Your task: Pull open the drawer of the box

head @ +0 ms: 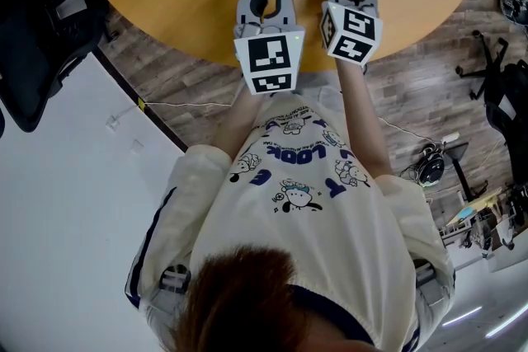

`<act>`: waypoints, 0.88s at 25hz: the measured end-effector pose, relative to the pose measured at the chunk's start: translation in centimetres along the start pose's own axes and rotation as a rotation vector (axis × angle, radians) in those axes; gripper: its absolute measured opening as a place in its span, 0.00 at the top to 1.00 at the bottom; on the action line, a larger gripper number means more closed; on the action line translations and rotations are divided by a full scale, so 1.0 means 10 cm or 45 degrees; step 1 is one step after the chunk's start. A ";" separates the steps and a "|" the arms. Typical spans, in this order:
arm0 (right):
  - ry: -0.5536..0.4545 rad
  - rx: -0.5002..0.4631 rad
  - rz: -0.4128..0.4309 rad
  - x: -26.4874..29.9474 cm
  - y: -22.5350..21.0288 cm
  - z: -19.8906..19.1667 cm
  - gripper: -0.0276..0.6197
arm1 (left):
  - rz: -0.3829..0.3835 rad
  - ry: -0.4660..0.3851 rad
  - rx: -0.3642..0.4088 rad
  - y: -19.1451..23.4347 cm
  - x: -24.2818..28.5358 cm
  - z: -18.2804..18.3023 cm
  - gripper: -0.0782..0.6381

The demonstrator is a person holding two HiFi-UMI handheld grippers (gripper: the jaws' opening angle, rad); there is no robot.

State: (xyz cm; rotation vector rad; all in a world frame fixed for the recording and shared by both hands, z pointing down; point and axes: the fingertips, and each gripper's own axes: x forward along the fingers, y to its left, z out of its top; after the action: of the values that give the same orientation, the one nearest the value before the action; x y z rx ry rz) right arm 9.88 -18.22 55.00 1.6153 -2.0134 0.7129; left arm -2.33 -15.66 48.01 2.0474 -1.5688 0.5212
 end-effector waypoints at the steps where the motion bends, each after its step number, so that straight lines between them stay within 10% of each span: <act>1: 0.001 0.000 0.001 0.00 0.00 0.00 0.82 | 0.000 -0.002 0.000 -0.01 -0.01 0.00 0.86; 22: 0.032 0.009 0.012 -0.25 0.05 -0.25 0.82 | 0.013 -0.033 -0.005 -0.06 -0.21 -0.04 0.86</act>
State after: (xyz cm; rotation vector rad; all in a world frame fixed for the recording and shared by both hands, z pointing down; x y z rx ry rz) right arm 9.96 -14.66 55.20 1.5938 -2.0042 0.7410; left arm -2.31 -13.71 47.02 2.0518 -1.5951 0.4971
